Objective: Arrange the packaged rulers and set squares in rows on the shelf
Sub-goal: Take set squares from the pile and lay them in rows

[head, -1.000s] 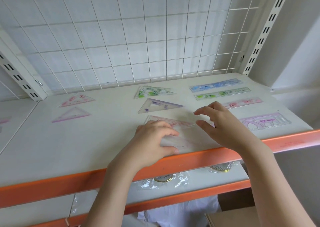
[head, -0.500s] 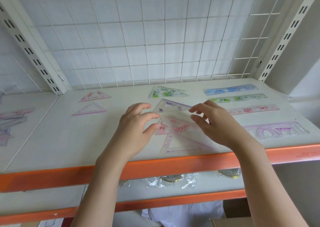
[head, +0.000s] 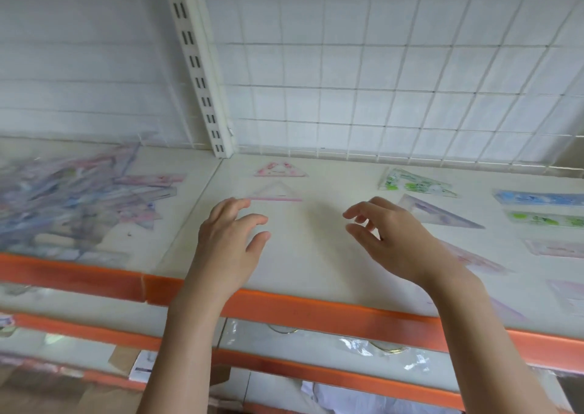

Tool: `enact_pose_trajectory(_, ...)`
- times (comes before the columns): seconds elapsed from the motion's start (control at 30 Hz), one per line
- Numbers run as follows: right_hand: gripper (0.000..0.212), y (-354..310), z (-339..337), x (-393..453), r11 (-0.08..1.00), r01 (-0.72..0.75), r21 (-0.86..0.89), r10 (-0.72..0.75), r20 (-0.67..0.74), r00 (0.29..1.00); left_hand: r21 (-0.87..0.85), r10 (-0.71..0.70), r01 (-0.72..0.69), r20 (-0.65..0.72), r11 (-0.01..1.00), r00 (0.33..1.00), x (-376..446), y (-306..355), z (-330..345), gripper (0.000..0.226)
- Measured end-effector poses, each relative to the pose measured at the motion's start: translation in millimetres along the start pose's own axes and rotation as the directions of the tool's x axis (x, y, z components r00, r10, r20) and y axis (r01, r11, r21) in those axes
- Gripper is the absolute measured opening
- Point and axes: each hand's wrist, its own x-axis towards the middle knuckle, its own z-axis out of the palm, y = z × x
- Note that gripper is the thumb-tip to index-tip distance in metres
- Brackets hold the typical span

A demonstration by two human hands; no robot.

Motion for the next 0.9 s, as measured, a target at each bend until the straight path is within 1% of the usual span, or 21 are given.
enact_pose_trajectory(0.2, 0.024, -48, 32, 34, 0.996, 0.079, 0.035, -0.081, 0.058, 0.995, 0.041, -0.073, 0.074, -0.017, 0.996, 0.997, -6, -49, -28, 0.029)
enact_pose_trajectory(0.53, 0.026, -128, 89, 80, 0.986, 0.149, 0.075, -0.16, 0.189, 0.969, 0.041, -0.122, 0.125, -0.079, 0.991, 0.989, -16, -126, -77, 0.027)
enact_pose_trajectory(0.67, 0.028, -162, 112, 95, 0.981, 0.177, 0.083, -0.191, 0.23, 0.954, 0.056, -0.16, 0.165, -0.082, 0.985, 0.984, -19, -158, -97, 0.027)
enact_pose_trajectory(0.77, 0.031, -183, 129, 105, 0.985, 0.162, 0.053, -0.171, 0.243, 0.955, 0.07, -0.173, 0.179, -0.08, 0.981, 0.982, -21, -180, -109, 0.028)
enact_pose_trajectory(0.9, 0.034, -203, 150, 125, 0.993, 0.097, -0.072, -0.073, 0.282, 0.957, 0.077, -0.187, 0.196, -0.111, 0.978, 0.976, -27, -203, -122, 0.025)
